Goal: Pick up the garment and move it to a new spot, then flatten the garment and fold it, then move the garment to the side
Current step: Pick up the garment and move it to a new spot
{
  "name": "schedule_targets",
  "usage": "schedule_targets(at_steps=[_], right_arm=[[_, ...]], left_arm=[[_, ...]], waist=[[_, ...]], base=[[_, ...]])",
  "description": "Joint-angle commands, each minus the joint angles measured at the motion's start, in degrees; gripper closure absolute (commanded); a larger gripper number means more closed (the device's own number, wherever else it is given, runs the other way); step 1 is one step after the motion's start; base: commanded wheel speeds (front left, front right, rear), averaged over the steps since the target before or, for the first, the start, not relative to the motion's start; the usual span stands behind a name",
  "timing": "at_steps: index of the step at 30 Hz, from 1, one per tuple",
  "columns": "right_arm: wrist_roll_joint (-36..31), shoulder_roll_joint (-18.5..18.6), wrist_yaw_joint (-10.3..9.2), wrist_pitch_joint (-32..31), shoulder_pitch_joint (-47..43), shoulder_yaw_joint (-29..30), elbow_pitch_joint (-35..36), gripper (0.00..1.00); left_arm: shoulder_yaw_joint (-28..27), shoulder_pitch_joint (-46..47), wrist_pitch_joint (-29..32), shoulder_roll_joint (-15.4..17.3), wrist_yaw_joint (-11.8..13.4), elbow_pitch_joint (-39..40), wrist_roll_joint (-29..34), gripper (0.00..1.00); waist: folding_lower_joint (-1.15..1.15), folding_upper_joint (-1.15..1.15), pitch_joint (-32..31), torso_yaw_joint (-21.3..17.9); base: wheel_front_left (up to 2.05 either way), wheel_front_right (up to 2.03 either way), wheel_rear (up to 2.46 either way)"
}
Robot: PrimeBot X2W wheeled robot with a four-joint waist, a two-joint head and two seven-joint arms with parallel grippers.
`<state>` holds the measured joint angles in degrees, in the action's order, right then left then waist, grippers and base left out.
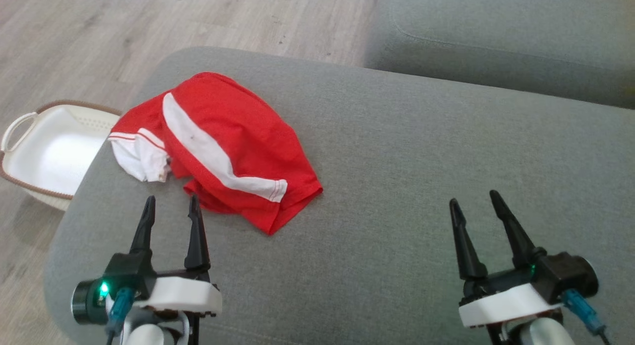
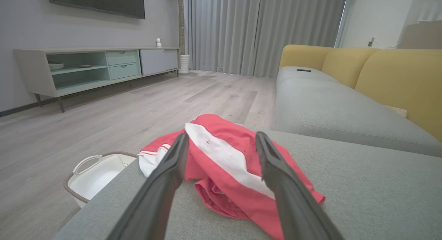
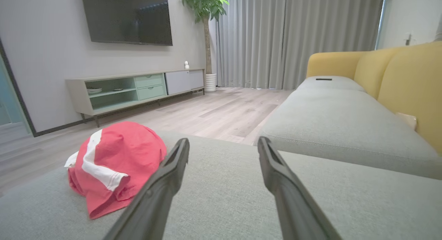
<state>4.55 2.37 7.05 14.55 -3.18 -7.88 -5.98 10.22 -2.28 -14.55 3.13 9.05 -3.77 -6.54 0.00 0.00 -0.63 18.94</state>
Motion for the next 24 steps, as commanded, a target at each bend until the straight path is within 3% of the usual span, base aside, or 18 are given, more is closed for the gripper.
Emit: schedule_targets(at_steps=[1,8,15,24], right_arm=[[0.2,0.5,0.44,0.4,1.7,-0.6,2.0,0.00],[-0.7,0.5,0.44,0.4,2.8,0.8,2.5,0.00],[-1.4,0.5,0.44,0.4,4.9,2.0,2.9,0.00],[-1.4,0.5,0.44,0.4,6.5,1.6,3.1,0.00]], left_arm=[[-1.9,1.8,-0.4,-0.2,0.1,2.1,0.4,0.00],[0.2,4.0,-0.4,-0.2,-1.6,0.5,1.0,0.00],[3.4,10.4,-0.4,0.2,-5.9,-11.9,3.1,0.00],[3.1,20.5,-0.4,2.0,-4.1,-28.9,5.3,0.00]], waist=[[0.00,0.00,0.4,-0.6],[0.00,0.00,3.4,-3.6],[0.00,0.00,7.7,-7.5],[0.00,0.00,11.8,-11.7]], base=[[0.00,0.00,0.00],[0.00,0.00,0.00],[0.00,0.00,0.00],[0.00,0.00,0.00]])
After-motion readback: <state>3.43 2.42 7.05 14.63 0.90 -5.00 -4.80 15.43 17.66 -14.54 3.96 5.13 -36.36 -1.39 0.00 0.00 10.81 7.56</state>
